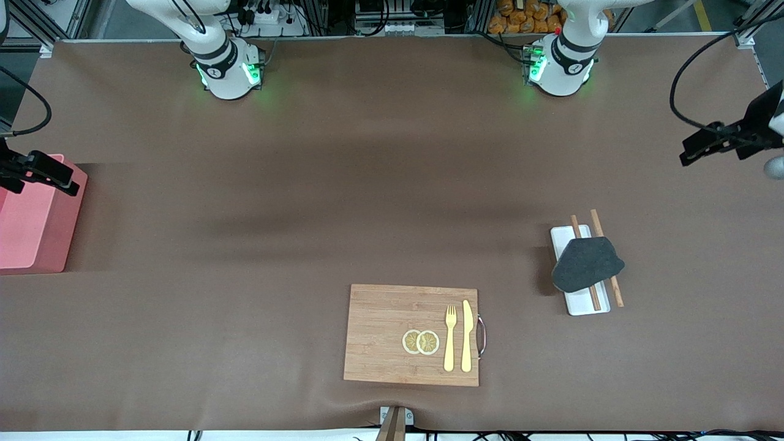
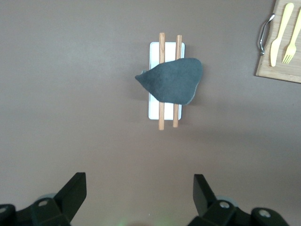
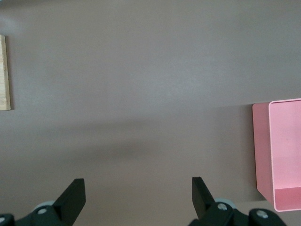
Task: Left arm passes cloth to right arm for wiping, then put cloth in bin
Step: 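Move the left gripper toward the grey cloth on the white plate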
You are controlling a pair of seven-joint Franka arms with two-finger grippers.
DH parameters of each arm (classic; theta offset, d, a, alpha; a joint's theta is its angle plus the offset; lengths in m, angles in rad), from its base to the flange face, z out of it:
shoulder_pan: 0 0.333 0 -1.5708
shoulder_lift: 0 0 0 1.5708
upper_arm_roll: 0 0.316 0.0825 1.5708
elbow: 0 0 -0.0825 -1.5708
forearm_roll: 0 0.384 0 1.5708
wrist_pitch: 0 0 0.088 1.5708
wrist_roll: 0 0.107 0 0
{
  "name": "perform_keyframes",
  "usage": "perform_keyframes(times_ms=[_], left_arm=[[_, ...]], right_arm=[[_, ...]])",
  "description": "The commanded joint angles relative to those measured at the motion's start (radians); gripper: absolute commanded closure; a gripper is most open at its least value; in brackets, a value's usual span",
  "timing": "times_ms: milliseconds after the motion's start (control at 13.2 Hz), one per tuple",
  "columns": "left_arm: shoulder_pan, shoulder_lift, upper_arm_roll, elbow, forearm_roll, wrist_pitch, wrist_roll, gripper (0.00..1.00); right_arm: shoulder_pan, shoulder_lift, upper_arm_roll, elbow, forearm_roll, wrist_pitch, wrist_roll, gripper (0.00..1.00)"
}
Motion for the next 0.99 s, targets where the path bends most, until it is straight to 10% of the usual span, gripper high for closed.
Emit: perform_keyframes(times_ms=[0, 911], left_arm=[[-0.002, 0.076, -0.004, -0.022, 0.023, 0.099, -0.004, 0.0], [-0.008, 0.424, -0.006, -0.036, 0.013, 0.345, -0.022, 0.11]], right_arm=[[-0.025, 0.002, 0.012, 0.006, 0.006, 0.003, -0.014, 0.0], [-0.024, 0.002, 0.014, 0.006, 0.014, -0.01, -0.009, 0.0]])
